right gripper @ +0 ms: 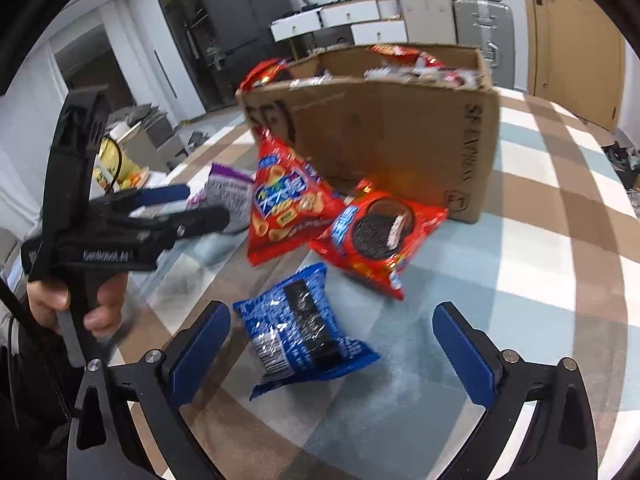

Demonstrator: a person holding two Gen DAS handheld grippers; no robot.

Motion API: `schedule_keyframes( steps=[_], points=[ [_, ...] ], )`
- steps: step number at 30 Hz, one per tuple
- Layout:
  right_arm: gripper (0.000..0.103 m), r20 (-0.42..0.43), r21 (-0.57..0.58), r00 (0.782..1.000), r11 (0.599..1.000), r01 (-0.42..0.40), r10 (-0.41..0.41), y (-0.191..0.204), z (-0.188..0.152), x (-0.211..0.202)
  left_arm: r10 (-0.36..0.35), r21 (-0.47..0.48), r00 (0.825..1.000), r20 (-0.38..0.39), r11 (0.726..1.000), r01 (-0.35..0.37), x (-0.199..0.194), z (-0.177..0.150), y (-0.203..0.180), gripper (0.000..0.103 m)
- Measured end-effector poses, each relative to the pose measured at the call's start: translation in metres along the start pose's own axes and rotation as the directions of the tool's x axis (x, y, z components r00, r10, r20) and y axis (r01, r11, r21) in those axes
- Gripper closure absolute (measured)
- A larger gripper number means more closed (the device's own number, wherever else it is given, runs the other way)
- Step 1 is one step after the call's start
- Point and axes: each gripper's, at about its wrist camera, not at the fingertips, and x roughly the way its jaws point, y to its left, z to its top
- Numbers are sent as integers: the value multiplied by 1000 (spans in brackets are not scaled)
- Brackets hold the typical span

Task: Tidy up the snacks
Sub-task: 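Lower both grippers toward the purple candy bag and blue Oreo pack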

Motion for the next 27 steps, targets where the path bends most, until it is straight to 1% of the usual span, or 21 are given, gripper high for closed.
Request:
schedule_keyframes(
  steps=[3, 5, 8, 11, 13, 15, 18, 19, 20, 21, 22, 23, 24, 25, 27],
  points=[
    [0, -19, -35, 1000, 999, 5, -5, 8, -4, 5, 7, -16, 1000, -9, 1000, -7, 8, 1, 3, 1],
    [0, -36, -49, 999, 999, -9, 7, 12, -6, 10, 18, -18, 1000, -20, 1000, -18, 16, 2, 4, 1],
    [1, -34, -55, 999, 998, -29, 27, 15, -6, 12, 19, -12, 999, -33, 1000, -19, 25, 2, 3, 1],
    [1, -37, -61, 999, 998, -21, 18, 16, -5, 15, 41, -3, 998, -39, 999, -41, 33, 3, 2, 1],
    [2, -37, -57, 999, 998, -18, 15, 17, -6, 16, 33, -9, 998, -45, 999, -33, 38, 4, 5, 1],
    [4, -36, -56, 999, 998, -9, 7, 18, -5, 17, 32, -26, 998, -48, 999, -33, 41, 5, 7, 1],
    [11, -32, -58, 999, 998, 14, -16, 20, -5, 18, 32, -44, 998, -51, 998, -35, 45, 5, 11, 1],
    [16, -30, -60, 999, 998, 26, -28, 20, -5, 18, 37, -52, 998, -54, 998, -39, 46, 7, 12, 4],
    [19, -29, -61, 999, 998, 32, -34, 20, -4, 19, 39, -54, 998, -54, 998, -42, 46, 6, 13, 7],
    [20, -26, -60, 999, 998, 31, -33, 20, -3, 18, 46, -51, 998, -50, 998, -48, 46, 6, 13, 12],
    [22, -25, -56, 999, 998, 26, -28, 18, -3, 19, 42, -43, 998, -45, 998, -44, 46, 6, 13, 21],
    [25, -23, -54, 999, 998, 27, -29, 14, -3, 16, 37, -30, 998, -42, 999, -38, 46, 6, 11, 25],
    [26, -22, -56, 999, 998, 28, -29, 14, -4, 16, 31, -16, 999, -37, 999, -31, 45, 6, 10, 36],
    [27, -22, -57, 999, 998, 26, -28, 14, -3, 16, 32, -7, 999, -34, 999, -32, 43, 5, 8, 41],
    [28, -23, -62, 999, 998, 23, -24, 13, -2, 16, 45, 14, 999, -27, 999, -45, 41, 4, 4, 44]
  ],
)
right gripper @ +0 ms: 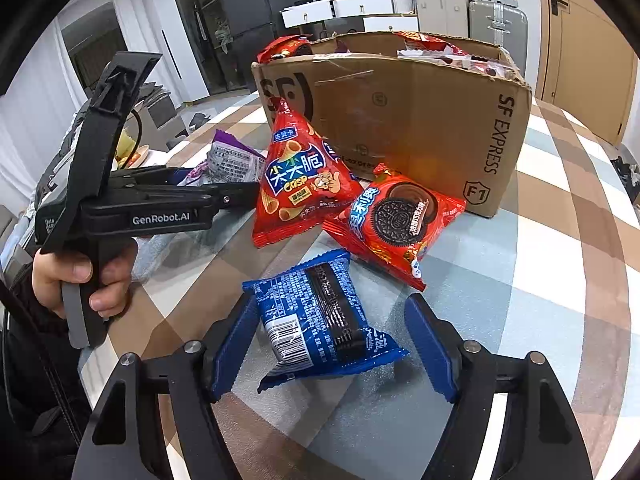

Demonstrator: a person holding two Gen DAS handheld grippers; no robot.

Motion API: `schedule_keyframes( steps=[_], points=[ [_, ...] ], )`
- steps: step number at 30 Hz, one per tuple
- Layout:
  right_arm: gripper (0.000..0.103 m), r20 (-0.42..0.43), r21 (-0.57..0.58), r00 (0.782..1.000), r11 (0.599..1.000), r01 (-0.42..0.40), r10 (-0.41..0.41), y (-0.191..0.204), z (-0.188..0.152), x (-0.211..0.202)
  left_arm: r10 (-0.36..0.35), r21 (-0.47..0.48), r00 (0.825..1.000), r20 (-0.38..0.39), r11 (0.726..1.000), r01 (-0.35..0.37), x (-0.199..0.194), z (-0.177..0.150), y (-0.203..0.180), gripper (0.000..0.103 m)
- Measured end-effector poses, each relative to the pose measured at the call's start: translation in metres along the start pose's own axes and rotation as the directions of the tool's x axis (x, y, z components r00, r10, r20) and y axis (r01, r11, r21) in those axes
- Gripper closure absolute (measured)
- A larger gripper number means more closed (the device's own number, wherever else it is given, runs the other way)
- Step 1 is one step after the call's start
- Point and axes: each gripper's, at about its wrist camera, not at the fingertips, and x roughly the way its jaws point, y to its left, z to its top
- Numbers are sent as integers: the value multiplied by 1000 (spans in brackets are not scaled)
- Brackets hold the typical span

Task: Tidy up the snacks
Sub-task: 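Lower both grippers toward the purple candy bag and blue Oreo pack, then grasp the purple candy bag with the left gripper while the right grasps the blue Oreo pack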

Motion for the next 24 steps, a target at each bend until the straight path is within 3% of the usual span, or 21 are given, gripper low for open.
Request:
schedule_keyframes(
  steps=[3, 10, 19, 24],
  points=[
    [28, -1, -4, 1000, 1000, -3, 3, -5, 0, -2, -11, 11, 1000, 18, 1000, 10, -8, -4, -3, 51],
    [33, 1, -6, 1000, 1000, -9, 9, -4, -4, -5, -48, 51, 998, 37, 998, 46, -23, -12, -13, 52],
    [58, 11, 6, 1000, 1000, -15, 15, -6, -4, -9, -67, 40, 996, 52, 997, 65, -37, -13, -16, 52],
    [58, 24, 5, 999, 1000, -20, 20, -4, -2, -16, -60, 27, 995, 74, 998, 58, -46, -12, -12, 52]
  ],
)
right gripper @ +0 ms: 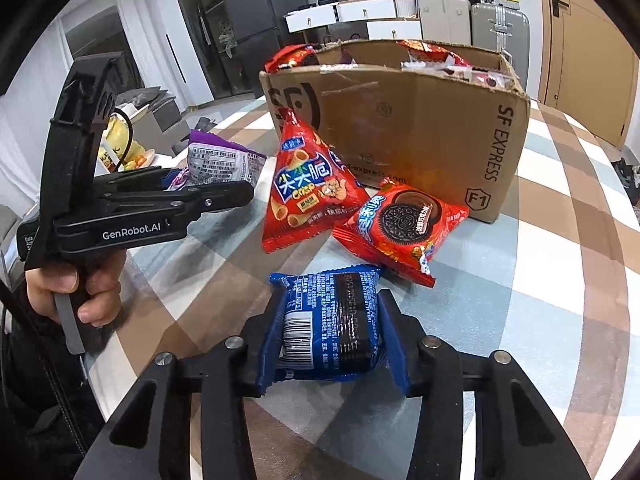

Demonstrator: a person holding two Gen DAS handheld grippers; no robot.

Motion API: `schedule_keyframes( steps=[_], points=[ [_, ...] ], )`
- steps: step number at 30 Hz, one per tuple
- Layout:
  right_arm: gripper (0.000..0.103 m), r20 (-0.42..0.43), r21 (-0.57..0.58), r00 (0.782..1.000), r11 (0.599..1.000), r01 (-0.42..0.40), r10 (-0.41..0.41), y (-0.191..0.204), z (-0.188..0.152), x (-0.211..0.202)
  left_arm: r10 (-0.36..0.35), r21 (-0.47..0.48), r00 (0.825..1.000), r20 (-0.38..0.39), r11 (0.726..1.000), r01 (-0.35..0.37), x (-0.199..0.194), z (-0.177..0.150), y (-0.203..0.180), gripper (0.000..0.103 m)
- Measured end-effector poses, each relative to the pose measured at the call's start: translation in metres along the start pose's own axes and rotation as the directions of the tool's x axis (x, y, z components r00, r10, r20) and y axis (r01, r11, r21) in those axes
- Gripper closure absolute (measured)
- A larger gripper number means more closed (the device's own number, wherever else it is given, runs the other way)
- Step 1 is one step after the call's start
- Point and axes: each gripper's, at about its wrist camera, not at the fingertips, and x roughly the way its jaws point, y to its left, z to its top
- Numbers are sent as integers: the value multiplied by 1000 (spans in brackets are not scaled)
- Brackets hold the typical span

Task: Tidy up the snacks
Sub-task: 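Grasp the purple candy bag with the left gripper while the right grasps the blue Oreo pack, then carry both held snacks over the box and lower them inside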

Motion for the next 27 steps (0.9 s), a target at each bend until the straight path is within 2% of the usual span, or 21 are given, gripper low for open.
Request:
schedule_keyframes(
  steps=[8, 16, 27],
  points=[
    [58, 65, -5, 998, 1000, -13, 13, 2, 4, -20, 2, -33, 1000, 27, 999, -1, -13, 4, 6, 52],
    [58, 126, 31, 992, 999, 9, -13, -9, 11, -41, -21, -38, 999, 48, 999, 22, -23, 8, 3, 52],
    [58, 176, 78, 983, 997, 29, -42, -21, 17, -53, -47, 16, 993, 107, 999, 45, -50, 15, -19, 52]
  ],
)
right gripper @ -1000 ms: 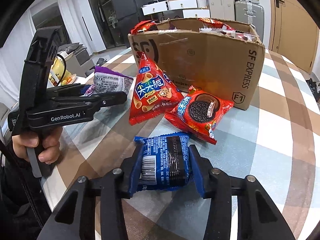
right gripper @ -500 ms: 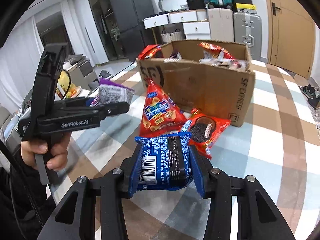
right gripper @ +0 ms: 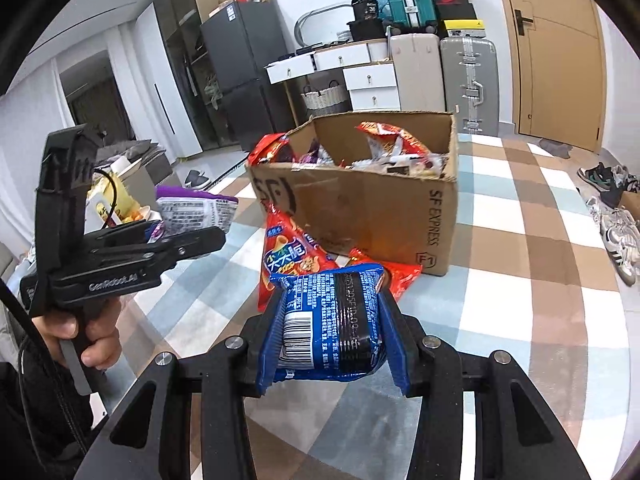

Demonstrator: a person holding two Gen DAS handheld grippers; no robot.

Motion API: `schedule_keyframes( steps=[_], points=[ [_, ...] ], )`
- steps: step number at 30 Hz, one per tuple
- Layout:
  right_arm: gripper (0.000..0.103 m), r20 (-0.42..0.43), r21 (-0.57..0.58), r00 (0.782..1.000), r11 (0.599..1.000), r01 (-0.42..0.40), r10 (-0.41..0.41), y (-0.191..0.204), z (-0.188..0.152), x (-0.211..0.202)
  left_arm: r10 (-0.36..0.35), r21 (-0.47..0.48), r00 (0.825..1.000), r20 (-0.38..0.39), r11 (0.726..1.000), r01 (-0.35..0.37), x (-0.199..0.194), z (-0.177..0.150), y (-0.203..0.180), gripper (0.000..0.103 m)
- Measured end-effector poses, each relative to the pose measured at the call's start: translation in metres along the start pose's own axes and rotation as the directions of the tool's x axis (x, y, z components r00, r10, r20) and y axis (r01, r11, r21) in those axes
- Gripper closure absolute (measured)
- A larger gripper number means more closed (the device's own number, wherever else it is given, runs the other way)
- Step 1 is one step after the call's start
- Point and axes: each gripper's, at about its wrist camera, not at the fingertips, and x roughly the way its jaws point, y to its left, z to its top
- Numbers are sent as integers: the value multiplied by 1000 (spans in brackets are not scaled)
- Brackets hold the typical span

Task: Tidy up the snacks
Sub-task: 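Carry both held snacks over the box and lower them inside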

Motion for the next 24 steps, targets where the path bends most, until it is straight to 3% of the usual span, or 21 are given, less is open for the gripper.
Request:
schedule_keyframes(
  steps=[12, 24],
  points=[
    [58, 54, 38, 998, 999, 25, -27, -13, 13, -15, -17, 23, 999, 41, 1000, 16, -13, 23, -22, 52],
    [58, 116, 23, 993, 999, 23, -25, -11, 48, -25, -54, 22, 996, 75, 998, 52, -23, 57, -30, 52]
  ],
)
